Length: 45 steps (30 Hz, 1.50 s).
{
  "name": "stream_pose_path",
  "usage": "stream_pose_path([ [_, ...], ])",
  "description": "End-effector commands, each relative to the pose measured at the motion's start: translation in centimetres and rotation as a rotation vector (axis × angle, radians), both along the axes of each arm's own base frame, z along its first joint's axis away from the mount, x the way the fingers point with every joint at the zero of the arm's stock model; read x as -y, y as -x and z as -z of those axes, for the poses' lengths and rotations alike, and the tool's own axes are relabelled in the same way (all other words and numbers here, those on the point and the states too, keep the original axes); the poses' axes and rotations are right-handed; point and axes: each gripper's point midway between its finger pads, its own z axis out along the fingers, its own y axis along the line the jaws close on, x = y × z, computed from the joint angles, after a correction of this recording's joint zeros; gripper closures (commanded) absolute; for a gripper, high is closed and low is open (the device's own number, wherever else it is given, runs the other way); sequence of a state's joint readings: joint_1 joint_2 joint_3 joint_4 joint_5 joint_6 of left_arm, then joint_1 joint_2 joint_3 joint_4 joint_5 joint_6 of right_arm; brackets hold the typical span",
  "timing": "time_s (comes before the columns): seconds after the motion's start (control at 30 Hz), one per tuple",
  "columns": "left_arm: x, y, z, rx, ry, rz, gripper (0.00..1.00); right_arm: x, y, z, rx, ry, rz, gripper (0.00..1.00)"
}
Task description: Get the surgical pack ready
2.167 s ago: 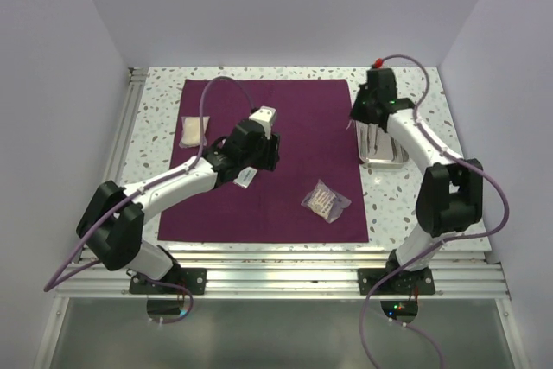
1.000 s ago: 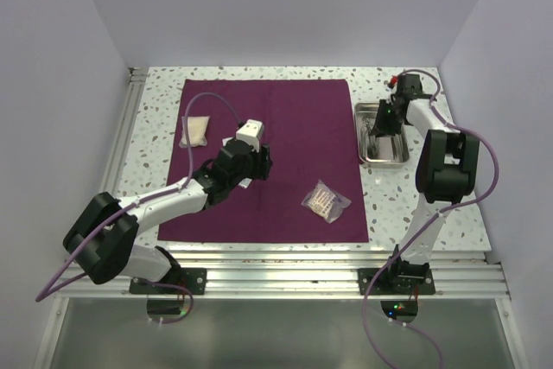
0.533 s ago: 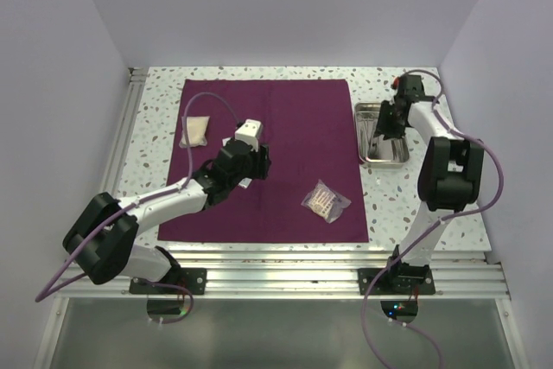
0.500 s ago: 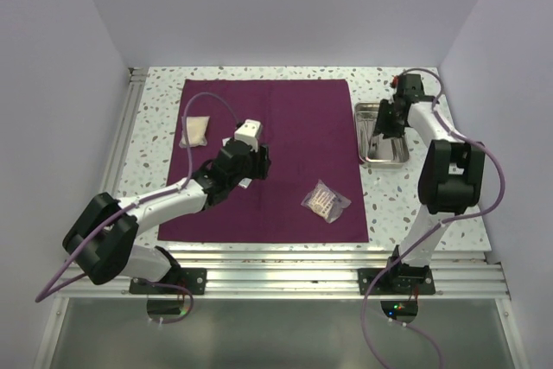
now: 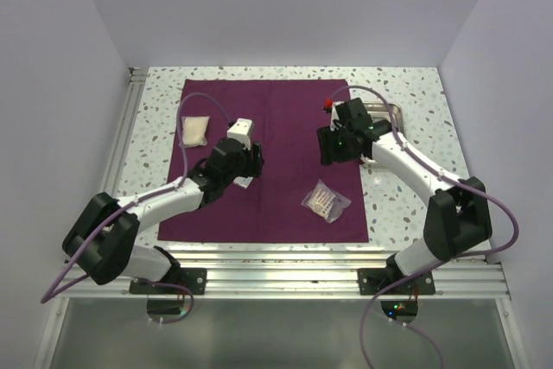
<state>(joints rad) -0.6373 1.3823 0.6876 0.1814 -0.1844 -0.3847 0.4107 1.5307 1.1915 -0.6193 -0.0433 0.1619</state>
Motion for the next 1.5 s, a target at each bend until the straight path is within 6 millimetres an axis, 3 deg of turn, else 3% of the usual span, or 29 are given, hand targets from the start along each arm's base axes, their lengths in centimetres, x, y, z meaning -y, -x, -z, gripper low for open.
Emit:
stream_pose_path([
  [0.0, 0.8, -0.6, -1.8, 0.054, 0.068, 0.004, 0.38, -0.3, 1.7, 1.4, -0.044, 0.038, -0.051, 0.39],
  [0.27, 0.9, -0.5, -1.7, 0.05, 0.071, 0.012, 0.38, -1.0, 4.0, 4.1, -0.137, 0.128, -0.083, 0.36],
  [0.57, 1.2, -0.4, -1.6, 0.041, 0.079, 0.023, 0.37, -1.1, 5.7, 8.2, -0.237, 0.122, -0.084, 0.43],
  [0.77, 1.2, -0.4, -1.6, 0.039, 0.079, 0.026, 0.38, -1.9, 6.0, 9.7, -0.285, 0.093, -0.092, 0.61],
  [0.83, 1.3, -0.4, -1.6, 0.04, 0.077, 0.027, 0.38, -2.3, 6.2, 9.9, -0.3, 0.079, -0.101, 0.75],
  [0.9, 1.2, -0.4, -1.6, 0.041, 0.077, 0.024, 0.38, -2.4, 5.7, 9.2, -0.273, 0.062, -0.085, 0.95],
  [0.97, 1.2, -0.3, -1.4, 0.037, 0.074, 0.025, 0.37, -2.4, 5.1, 8.2, -0.234, 0.056, -0.066, 1.0],
  [1.17, 1.3, -0.3, -1.4, 0.034, 0.075, 0.029, 0.38, -1.0, 1.9, 2.8, -0.093, 0.001, 0.025, 1.0],
  [1.27, 1.2, -0.3, -1.5, 0.035, 0.076, 0.028, 0.38, 0.9, -0.3, 0.2, -0.039, -0.058, 0.099, 1.0],
  [1.33, 1.3, -0.3, -1.5, 0.037, 0.077, 0.029, 0.38, 3.4, -2.5, -1.2, 0.006, -0.093, 0.192, 1.0],
  [1.47, 1.3, -0.3, -1.4, 0.035, 0.077, 0.03, 0.38, 7.1, -5.7, -2.7, 0.05, -0.178, 0.33, 1.0],
])
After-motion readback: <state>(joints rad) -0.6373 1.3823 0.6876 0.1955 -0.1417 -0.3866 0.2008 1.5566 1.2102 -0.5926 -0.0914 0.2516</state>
